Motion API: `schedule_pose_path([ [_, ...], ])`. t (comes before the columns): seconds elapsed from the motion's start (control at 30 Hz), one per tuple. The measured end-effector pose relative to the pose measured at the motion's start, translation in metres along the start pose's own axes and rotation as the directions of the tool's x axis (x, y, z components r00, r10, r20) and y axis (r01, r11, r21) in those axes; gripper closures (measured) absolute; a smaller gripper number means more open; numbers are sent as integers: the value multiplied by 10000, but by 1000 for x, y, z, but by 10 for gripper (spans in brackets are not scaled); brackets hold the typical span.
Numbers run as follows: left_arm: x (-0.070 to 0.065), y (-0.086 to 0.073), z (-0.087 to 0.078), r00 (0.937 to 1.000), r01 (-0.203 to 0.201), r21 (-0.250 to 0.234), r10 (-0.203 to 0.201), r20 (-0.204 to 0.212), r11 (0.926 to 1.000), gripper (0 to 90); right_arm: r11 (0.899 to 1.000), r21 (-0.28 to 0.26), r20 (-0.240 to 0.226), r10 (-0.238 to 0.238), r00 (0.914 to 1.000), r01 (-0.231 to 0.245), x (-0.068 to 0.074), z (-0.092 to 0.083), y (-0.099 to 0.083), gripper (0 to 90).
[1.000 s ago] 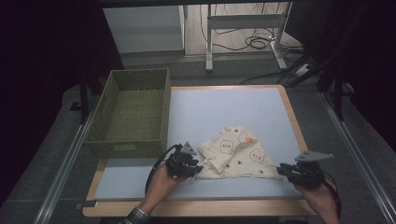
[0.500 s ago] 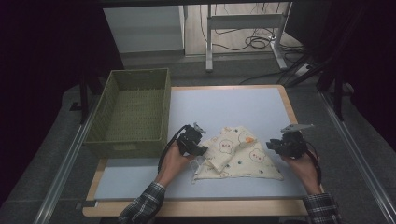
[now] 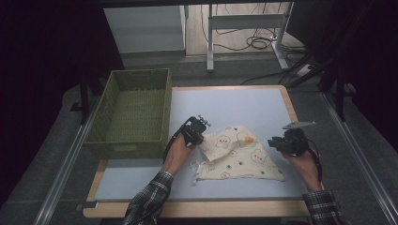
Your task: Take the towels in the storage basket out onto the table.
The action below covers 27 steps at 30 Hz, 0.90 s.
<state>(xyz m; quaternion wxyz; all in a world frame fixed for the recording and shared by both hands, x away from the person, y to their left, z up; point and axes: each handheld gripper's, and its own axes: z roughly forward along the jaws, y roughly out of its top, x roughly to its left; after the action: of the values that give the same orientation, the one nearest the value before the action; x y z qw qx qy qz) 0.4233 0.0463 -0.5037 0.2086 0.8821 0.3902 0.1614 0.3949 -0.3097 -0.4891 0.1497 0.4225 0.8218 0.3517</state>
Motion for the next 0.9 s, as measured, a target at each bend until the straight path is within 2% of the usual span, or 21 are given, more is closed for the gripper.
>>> schedule_pose_path([
  [0.03, 0, 0, 0, 10000, 0, 0, 0, 0, 10000, 858, 10000, 0, 0, 0, 10000, 0, 0, 0, 0, 689],
  [0.07, 3, 1, 2, 9998, 80, 87, -78, -201, 9999, 858, 10000, -20, -27, -95, 10000, 95, 1, 3, 3, 682],
  [0.13, 11, 3, 8, 9981, 407, 235, -396, -479, 9989, 849, 9997, 6, -74, -262, 9996, 262, 6, 13, 12, 660],
  [0.23, 12, 3, 13, 9970, 536, 105, -529, -566, 9985, 801, 9991, 0, -107, -430, 9990, 430, 8, 21, 19, 638],
  [0.3, 12, 3, 14, 9964, 726, -168, -733, -423, 9972, 730, 9989, -50, -176, -463, 9988, 462, 11, 29, 26, 616],
  [0.33, 12, 1, 12, 9969, 773, -455, -778, -98, 9960, 642, 9989, -140, -342, -463, 9983, 458, 14, 37, 32, 589],
  [0.37, 12, 1, 12, 9969, 773, -455, -778, -98, 9960, 625, 9989, -140, -342, -463, 9983, 458, 14, 37, 32, 589],
  [0.43, 11, -1, 12, 9970, 772, -547, -775, -37, 9955, 560, 9989, -21, -700, -478, 9964, 478, 18, 51, 37, 561],
  [0.47, 11, -2, 12, 9972, 742, -569, -745, -42, 9956, 560, 9989, -21, -700, -478, 9964, 478, 18, 51, 37, 561],
  [0.53, 11, -5, 13, 9967, 814, -593, -812, 66, 9949, 521, 9968, 352, -830, -686, 9942, 717, 27, 68, 37, 569],
  [0.57, 12, -6, 13, 9962, 866, -655, -862, 102, 9941, 521, 9968, 352, -830, -686, 9942, 717, 27, 68, 37, 569],
  [0.6, 13, -7, 13, 9959, 894, -677, -885, 163, 9937, 513, 9952, 507, -861, -786, 9932, 831, 30, 73, 37, 616],
  [0.63, 14, -8, 13, 9952, 948, -722, -928, 307, 9929, 522, 9933, 689, -814, -870, 9929, 927, 35, 77, 36, 670],
  [0.67, 14, -10, 13, 9933, 1036, -754, -992, 601, 9918, 561, 9925, 567, -597, -1047, 9927, 1081, 39, 77, 36, 792],
  [0.7, 15, -11, 13, 9899, 1091, -776, -1012, 988, 9910, 650, 9929, 664, -887, -929, 9917, 989, 40, 77, 36, 850],
  [0.73, 15, -10, 13, 9825, 1199, -724, -1079, 1519, 9901, 814, 9902, 842, -753, -1049, 9916, 1112, 44, 76, 38, 870],
  [0.77, 15, -10, 13, 9825, 1199, -724, -1079, 1519, 9901, 851, 9902, 842, -753, -1049, 9916, 1112, 44, 76, 38, 870],
  [0.8, 14, -9, 13, 9836, 1138, -659, -1030, 1479, 9913, 851, 9893, 875, -681, -1110, 9915, 1167, 44, 75, 40, 872],
  [0.87, 14, -5, 12, 9900, 817, -677, -731, 1208, 9944, 867, 9915, 762, -567, -1010, 9933, 1052, 41, 68, 44, 873],
  [0.9, 16, -1, 8, 9931, 726, -857, -641, 983, 9937, 870, 9929, 464, -337, -1077, 9936, 1092, 37, 55, 51, 873],
])
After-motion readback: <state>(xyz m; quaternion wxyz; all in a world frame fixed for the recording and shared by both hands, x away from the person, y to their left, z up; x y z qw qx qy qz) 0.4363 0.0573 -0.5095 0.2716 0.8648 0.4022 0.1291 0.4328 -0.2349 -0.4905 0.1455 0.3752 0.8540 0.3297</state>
